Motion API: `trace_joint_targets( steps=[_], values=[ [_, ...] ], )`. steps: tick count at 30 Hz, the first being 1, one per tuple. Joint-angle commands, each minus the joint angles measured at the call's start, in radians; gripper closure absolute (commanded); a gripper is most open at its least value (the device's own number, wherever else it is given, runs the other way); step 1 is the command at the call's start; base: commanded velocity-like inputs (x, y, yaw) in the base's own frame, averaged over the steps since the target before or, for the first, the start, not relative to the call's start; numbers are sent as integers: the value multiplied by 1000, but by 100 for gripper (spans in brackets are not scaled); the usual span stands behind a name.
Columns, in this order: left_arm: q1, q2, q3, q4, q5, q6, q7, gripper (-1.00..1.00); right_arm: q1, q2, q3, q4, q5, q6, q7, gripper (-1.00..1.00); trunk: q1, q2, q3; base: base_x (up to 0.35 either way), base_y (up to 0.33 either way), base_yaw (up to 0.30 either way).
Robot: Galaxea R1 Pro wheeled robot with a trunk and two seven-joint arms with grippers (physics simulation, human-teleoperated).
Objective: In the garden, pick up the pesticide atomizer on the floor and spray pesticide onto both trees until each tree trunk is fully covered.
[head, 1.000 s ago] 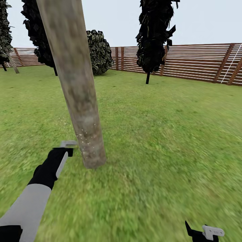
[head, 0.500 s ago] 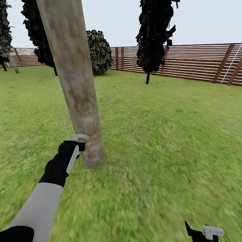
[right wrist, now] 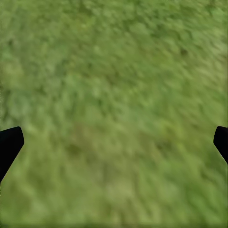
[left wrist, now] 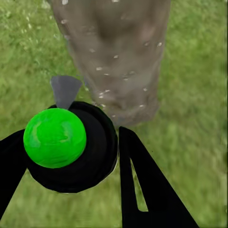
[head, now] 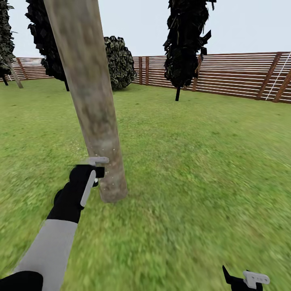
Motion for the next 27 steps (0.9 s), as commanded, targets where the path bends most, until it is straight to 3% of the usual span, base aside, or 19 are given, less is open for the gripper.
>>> trace_joint_targets(
  steps=[1,2,6,10,13,19,24,27],
  values=[
    [-1,-11,-3,-4,-9,2,0,100,0,0,0,0,0,0,0,-100,0,0,0,0,0,0],
    [-5,-24,-7,-11,-10,6,0,100,0,1,0,0,0,0,0,-100,0,0,0,0,0,0],
    [-13,-17,-5,-14,-12,9,0,100,1,1,0,0,0,0,0,-100,0,0,0,0,0,0],
    [-39,40,7,-15,-13,14,0,100,0,1,0,0,0,0,0,-100,0,0,0,0,0,0],
    [-52,79,67,-15,-11,14,0,100,0,1,0,0,0,0,0,-100,0,0,0,0,0,0],
    [-37,75,59,-8,-11,7,-1,100,0,1,0,0,0,0,0,-100,0,0,0,0,0,0],
    [110,72,49,4,-9,-42,-1,100,0,1,0,7,0,0,0,-100,0,0,0,0,0,0],
    [148,70,45,101,-10,-170,-1,100,0,1,0,12,0,0,0,-100,0,0,0,0,0,0]
  ],
)
